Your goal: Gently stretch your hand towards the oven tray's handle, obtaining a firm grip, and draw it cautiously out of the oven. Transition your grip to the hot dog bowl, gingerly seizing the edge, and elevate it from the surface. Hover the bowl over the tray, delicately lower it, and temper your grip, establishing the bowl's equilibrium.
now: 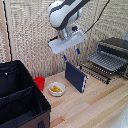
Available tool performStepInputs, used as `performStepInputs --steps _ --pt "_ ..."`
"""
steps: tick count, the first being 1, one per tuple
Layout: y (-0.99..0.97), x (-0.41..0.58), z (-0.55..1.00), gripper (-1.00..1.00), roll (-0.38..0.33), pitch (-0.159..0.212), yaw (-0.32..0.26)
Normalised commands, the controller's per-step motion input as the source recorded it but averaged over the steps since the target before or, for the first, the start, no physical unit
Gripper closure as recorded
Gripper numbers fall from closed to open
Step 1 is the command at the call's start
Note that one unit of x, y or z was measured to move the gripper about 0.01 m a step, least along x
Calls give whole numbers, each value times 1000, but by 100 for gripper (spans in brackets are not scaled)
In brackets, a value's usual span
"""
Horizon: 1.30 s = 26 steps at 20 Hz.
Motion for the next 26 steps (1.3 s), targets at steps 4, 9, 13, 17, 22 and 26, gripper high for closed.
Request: performStepInputs --steps 4,9,13,17,22,26 --pt "616 50 -334 -100 7 -14 -56" --pt "299 5 -277 -100 -54 -65 -31" --pt "9 -4 -183 -100 -80 -135 -10" --pt "-95 -104 -169 -100 -73 -164 0" --pt "-228 -153 -161 -100 -85 -160 38" --pt "-216 -219 -226 -100 -76 -156 70"
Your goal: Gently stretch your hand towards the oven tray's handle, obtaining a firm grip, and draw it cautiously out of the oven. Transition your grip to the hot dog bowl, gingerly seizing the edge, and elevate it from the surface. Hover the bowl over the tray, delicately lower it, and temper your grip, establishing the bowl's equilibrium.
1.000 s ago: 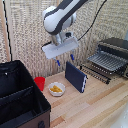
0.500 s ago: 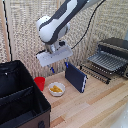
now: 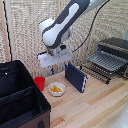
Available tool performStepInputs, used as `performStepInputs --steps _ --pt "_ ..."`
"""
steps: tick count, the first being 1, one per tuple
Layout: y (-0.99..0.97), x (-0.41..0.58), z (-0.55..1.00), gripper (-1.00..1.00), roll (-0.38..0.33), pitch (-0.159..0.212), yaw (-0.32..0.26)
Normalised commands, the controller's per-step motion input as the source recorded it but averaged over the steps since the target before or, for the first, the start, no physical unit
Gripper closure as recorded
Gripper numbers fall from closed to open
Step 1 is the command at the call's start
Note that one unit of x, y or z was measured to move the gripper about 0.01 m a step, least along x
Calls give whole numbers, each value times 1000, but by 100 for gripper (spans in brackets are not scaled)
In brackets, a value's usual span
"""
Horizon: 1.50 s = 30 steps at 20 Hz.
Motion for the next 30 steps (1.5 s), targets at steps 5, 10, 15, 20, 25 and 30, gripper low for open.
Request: performStepInputs --steps 5,10,15,20,25,30 --pt "-233 -260 -376 -100 -45 -125 81" --pt "-219 -225 -375 -100 -55 -125 82" --pt "-233 -114 -253 -100 -88 -105 87" --pt "-270 -50 -267 -100 -156 -95 96" --pt "-161 0 -344 -100 -101 -51 48" --pt "-10 -44 -321 -100 -71 -63 50"
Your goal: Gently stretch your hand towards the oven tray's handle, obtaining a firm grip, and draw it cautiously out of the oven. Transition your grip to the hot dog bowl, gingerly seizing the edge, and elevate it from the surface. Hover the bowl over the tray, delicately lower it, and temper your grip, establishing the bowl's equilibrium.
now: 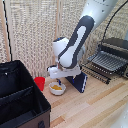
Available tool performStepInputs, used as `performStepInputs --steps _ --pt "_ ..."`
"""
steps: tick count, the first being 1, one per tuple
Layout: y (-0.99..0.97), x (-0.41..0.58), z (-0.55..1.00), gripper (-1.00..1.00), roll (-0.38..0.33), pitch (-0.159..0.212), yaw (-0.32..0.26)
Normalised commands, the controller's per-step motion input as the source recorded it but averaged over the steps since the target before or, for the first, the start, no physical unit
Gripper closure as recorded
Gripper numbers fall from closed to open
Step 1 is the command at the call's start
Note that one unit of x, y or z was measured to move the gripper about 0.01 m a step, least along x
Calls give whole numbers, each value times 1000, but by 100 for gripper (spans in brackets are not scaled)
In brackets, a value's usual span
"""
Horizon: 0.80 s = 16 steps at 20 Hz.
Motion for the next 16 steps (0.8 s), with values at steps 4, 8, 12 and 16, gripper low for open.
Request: performStepInputs --steps 4,8,12,16 --pt "0 -173 -224 -100 -63 -83 51" --pt "0 -36 -111 100 -8 -30 9" --pt "0 0 0 100 5 1 26" --pt "66 64 0 100 -13 -16 20"
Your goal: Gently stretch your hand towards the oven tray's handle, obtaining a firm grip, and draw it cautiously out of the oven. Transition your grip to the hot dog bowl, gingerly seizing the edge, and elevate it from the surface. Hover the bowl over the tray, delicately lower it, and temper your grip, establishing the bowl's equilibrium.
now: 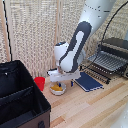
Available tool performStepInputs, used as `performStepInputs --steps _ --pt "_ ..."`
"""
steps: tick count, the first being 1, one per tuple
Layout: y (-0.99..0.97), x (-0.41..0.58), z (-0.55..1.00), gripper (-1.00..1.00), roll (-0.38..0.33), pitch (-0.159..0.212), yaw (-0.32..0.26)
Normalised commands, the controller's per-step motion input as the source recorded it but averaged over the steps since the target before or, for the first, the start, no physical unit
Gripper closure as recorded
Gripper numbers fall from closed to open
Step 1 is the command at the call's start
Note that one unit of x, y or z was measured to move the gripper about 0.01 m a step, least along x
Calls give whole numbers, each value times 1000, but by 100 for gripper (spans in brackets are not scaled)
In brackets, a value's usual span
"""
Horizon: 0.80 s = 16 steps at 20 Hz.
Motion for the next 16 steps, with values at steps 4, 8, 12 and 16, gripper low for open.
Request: performStepInputs --steps 4,8,12,16 --pt "-34 75 0 100 -1 -4 27" --pt "0 0 0 100 0 -14 -9" --pt "0 8 66 100 15 -15 -71" --pt "0 1 385 100 8 12 -83"
